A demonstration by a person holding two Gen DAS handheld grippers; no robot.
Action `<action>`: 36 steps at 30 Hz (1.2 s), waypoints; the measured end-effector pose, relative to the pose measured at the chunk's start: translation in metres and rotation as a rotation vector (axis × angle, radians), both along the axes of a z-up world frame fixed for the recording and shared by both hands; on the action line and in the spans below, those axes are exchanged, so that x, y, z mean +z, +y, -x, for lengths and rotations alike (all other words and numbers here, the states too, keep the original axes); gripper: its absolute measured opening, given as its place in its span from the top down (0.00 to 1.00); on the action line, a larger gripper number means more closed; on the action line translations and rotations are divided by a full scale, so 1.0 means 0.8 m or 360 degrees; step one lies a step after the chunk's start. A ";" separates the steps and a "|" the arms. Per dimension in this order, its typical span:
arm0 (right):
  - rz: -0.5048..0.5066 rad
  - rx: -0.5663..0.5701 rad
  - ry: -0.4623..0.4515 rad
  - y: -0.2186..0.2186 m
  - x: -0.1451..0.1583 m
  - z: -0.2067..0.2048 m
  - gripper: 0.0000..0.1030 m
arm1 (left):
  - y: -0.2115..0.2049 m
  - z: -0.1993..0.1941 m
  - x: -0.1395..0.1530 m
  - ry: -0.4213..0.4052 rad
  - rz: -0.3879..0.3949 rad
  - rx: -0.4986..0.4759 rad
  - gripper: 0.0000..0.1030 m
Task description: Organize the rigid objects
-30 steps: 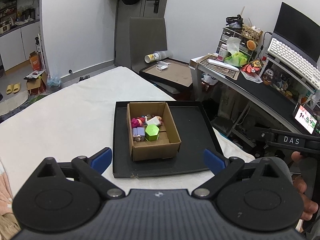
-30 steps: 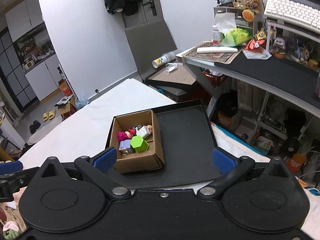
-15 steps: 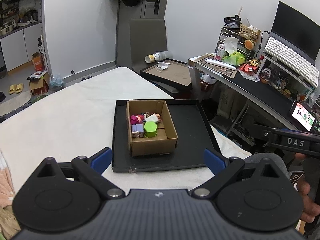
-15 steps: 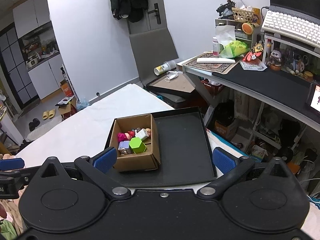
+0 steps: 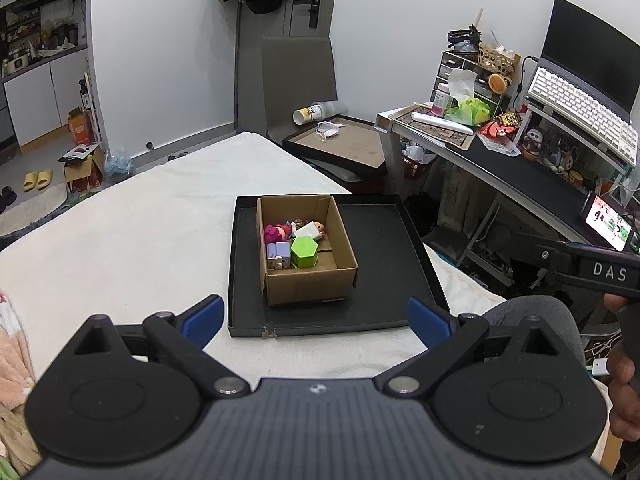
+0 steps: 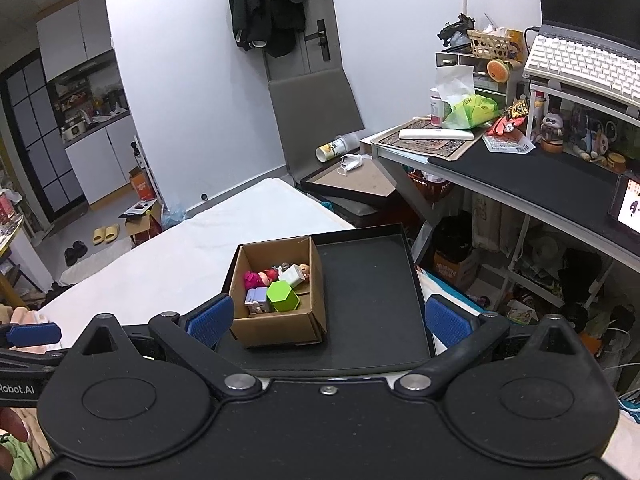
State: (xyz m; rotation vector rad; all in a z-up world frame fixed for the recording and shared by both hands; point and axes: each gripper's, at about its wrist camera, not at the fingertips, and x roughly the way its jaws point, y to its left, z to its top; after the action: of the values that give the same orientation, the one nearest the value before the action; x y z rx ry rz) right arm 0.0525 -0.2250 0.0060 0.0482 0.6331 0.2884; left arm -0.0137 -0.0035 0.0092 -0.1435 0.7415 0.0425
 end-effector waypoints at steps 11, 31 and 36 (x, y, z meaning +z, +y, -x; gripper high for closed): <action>0.0027 0.0031 -0.0015 0.007 0.002 0.006 0.00 | 0.015 0.007 0.002 -0.0022 0.0013 0.0066 0.05; 0.0071 0.0058 -0.0040 0.017 0.005 0.014 0.00 | 0.024 0.009 -0.001 -0.0017 0.0020 0.0078 0.05; 0.0081 0.0059 -0.0044 0.018 0.004 0.015 0.00 | 0.021 0.009 -0.003 -0.0007 0.0020 0.0064 0.05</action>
State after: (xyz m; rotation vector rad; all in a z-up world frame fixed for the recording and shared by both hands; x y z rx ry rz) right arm 0.0405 -0.2110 0.0095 -0.0163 0.6138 0.3085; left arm -0.0207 0.0132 0.0071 -0.1707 0.7346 0.0759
